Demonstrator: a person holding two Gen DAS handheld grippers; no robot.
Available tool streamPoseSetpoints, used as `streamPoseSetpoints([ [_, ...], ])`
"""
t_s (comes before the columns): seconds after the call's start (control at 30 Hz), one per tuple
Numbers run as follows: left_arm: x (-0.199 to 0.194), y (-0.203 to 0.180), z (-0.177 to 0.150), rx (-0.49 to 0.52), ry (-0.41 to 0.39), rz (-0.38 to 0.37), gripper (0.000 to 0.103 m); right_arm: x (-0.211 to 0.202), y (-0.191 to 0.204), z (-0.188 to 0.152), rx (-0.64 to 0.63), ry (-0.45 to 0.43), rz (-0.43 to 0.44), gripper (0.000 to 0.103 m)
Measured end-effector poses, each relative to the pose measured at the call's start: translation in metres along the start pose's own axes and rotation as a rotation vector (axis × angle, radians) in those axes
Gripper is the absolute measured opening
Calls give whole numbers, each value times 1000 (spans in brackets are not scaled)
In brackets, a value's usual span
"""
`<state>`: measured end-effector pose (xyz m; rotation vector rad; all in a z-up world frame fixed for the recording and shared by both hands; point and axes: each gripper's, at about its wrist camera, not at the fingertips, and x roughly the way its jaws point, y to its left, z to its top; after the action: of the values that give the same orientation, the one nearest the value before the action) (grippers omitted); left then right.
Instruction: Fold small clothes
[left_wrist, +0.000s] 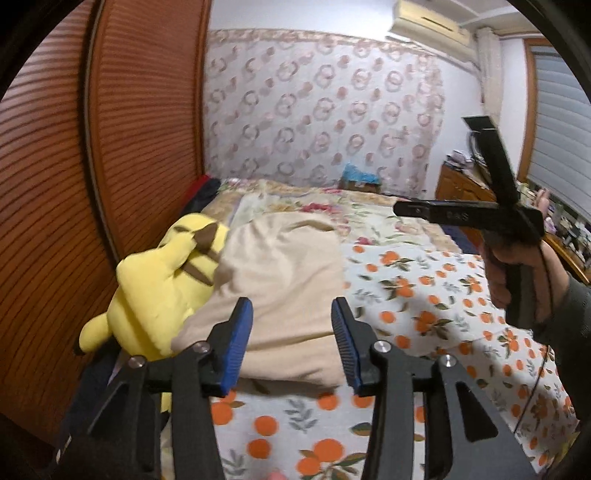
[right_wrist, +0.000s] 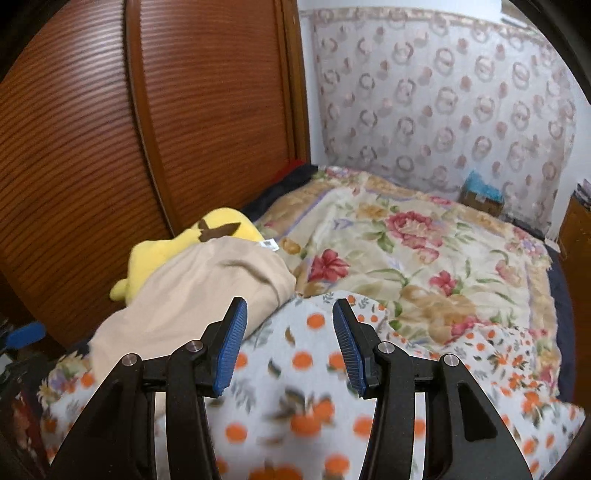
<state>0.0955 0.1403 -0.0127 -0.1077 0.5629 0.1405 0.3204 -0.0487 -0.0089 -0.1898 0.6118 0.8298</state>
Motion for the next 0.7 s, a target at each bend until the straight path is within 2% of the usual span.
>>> streamPoseSetpoints([
  [0.27, -12, -50, 2, 72, -15, -51, 48, -100, -1, -60, 42, -51, -59, 49],
  [0.47, -17, -92, -2, 116, -14, -96, 48, -165, -8, -101, 93, -81, -145, 59],
  [0.53, -20, -107, -2, 129, -23, -112, 48, -182, -10, -109, 112, -93, -168, 67],
  [0.7, -29, -137, 3, 145, -35, -141, 48, -229, -14, -126, 142, -129, -265, 74],
])
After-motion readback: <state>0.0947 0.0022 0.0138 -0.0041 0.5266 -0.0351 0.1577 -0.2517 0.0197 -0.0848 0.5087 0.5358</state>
